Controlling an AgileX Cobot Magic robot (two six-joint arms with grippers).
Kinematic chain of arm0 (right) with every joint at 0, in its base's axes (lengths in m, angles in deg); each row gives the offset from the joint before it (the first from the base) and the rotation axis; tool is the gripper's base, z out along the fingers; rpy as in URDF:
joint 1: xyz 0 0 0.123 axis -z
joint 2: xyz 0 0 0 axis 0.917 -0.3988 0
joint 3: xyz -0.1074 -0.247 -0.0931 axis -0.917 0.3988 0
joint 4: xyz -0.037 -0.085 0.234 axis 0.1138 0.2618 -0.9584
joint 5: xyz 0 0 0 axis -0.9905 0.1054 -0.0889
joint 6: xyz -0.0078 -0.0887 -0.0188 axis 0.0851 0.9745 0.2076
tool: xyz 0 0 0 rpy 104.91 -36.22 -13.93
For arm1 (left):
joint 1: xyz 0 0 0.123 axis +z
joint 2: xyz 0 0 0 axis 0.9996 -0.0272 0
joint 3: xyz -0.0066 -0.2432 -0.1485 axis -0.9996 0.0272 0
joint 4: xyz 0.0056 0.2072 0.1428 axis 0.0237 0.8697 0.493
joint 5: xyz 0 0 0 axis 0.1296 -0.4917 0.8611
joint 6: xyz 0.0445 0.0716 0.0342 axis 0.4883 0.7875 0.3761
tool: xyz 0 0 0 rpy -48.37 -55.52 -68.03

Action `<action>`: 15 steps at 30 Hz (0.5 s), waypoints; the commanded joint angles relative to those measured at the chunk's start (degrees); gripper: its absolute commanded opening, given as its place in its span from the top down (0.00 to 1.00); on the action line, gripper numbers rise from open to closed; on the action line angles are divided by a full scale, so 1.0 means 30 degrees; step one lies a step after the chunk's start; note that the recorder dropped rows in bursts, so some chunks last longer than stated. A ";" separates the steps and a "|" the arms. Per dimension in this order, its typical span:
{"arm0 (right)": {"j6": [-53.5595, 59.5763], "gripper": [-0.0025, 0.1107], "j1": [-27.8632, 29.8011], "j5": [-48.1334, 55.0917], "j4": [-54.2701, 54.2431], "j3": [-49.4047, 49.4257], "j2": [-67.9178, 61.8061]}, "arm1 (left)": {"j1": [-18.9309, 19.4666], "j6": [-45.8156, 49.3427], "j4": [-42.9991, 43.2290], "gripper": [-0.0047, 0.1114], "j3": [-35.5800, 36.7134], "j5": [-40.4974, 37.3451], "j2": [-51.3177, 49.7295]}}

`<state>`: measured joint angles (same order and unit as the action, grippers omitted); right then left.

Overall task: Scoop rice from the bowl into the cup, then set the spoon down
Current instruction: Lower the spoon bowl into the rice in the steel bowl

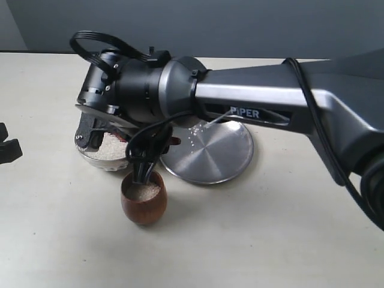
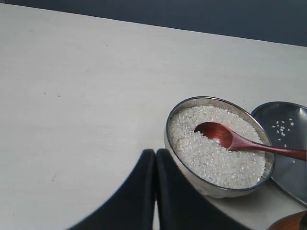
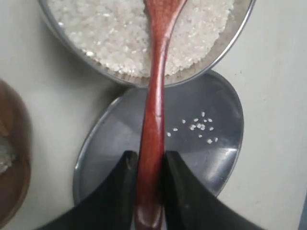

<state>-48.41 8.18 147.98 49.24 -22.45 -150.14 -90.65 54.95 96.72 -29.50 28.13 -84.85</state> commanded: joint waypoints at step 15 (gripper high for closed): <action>-0.0595 0.98 0.1521 -0.0759 -0.4111 -0.0098 0.0794 | -0.0100 -0.0009 -0.0109 0.96 -0.0135 0.0000 -0.0108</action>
<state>-49.95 11.83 146.28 38.68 -22.45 -148.45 -90.65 54.95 96.72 -29.50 28.13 -84.85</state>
